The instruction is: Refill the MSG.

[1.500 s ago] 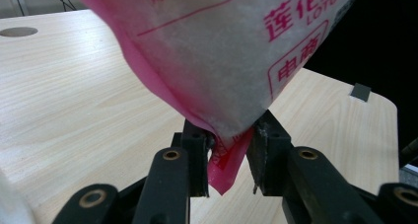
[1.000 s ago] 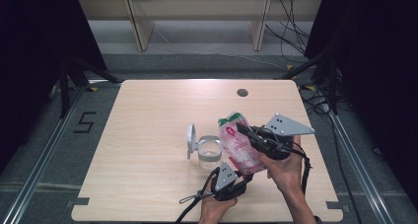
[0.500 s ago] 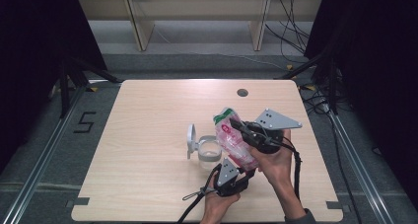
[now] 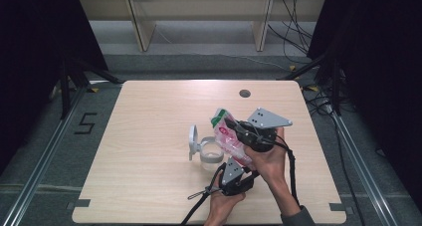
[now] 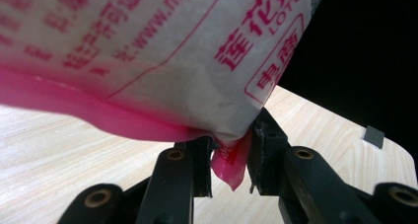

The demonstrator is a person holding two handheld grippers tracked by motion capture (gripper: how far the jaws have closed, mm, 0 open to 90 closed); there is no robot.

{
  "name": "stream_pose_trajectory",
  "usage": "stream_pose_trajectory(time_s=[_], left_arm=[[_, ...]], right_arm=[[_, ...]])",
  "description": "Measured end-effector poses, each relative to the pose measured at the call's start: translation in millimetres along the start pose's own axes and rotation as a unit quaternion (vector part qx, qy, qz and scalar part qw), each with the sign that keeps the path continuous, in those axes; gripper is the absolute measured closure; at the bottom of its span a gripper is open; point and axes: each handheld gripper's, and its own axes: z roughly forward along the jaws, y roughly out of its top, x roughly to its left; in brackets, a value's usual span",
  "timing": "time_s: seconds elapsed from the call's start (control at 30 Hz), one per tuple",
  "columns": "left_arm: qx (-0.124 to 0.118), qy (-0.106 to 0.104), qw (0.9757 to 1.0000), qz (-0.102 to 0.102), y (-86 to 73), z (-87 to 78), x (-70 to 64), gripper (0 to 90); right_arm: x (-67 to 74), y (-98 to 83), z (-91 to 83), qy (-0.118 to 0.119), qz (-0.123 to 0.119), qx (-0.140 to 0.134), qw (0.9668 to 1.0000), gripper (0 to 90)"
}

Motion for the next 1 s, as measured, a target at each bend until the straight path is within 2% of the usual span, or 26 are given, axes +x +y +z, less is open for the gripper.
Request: stream_pose_trajectory(time_s=[0.07,0.2,0.3,0.33,0.4,0.43,0.5,0.57,0.7,0.8,0.83,0.9,0.97,1.0], left_arm=[[0.003,0.002,1.0000,0.002,0.6,-0.5,0.2,73.2],[0.000,0.000,1.0000,0.000,0.6,-0.2,2.6,73.3],[-0.005,0.000,1.0000,0.000,1.2,0.2,3.4,73.4],[-0.005,0.002,1.0000,0.000,1.4,0.2,3.5,73.4],[-0.003,0.002,1.0000,0.001,2.2,-0.5,3.7,73.5],[-0.004,0.004,1.0000,0.002,2.5,-0.8,4.0,73.6],[-0.010,-0.001,1.0000,0.000,2.8,0.2,5.2,73.6],[-0.011,-0.002,0.9999,-0.001,3.3,1.0,5.1,73.7],[-0.015,-0.004,0.9999,0.000,4.4,1.5,6.2,73.8],[-0.015,-0.005,0.9999,0.000,4.6,1.9,6.3,73.9],[-0.018,-0.007,0.9998,0.000,4.4,2.8,6.7,73.9],[-0.017,-0.007,0.9998,-0.001,4.3,3.9,7.1,73.9],[-0.024,-0.010,0.9996,-0.005,3.9,5.3,6.9,74.0],[-0.030,-0.014,0.9994,-0.007,3.4,6.5,6.9,74.0]], right_arm=[[0.7,0.0,3.5,-0.004,0.000,-0.005,1.0000,90.0],[2.5,0.7,7.7,0.006,-0.003,0.002,1.0000,90.0],[4.1,1.3,11.3,0.004,-0.001,-0.001,1.0000,90.0],[4.5,1.8,11.5,0.011,-0.004,0.004,0.9999,90.0],[4.9,2.6,13.9,0.011,-0.009,0.000,0.9999,90.0],[5.7,3.0,13.9,0.012,-0.004,0.004,0.9999,90.0],[8.0,3.5,15.3,0.004,0.001,0.001,1.0000,90.0],[7.9,4.6,16.5,0.007,-0.011,0.005,0.9999,90.0],[10.1,5.3,18.9,0.011,-0.020,0.001,0.9997,90.0],[11.2,5.6,19.8,0.012,-0.013,0.007,0.9998,90.0],[10.1,5.9,19.7,0.010,-0.023,0.005,0.9997,90.0],[11.1,5.5,20.9,0.012,-0.018,0.008,0.9997,90.0],[11.2,5.4,21.6,0.014,-0.015,0.013,0.9997,90.0],[10.1,5.6,22.4,0.013,-0.021,0.011,0.9996,90.0]])
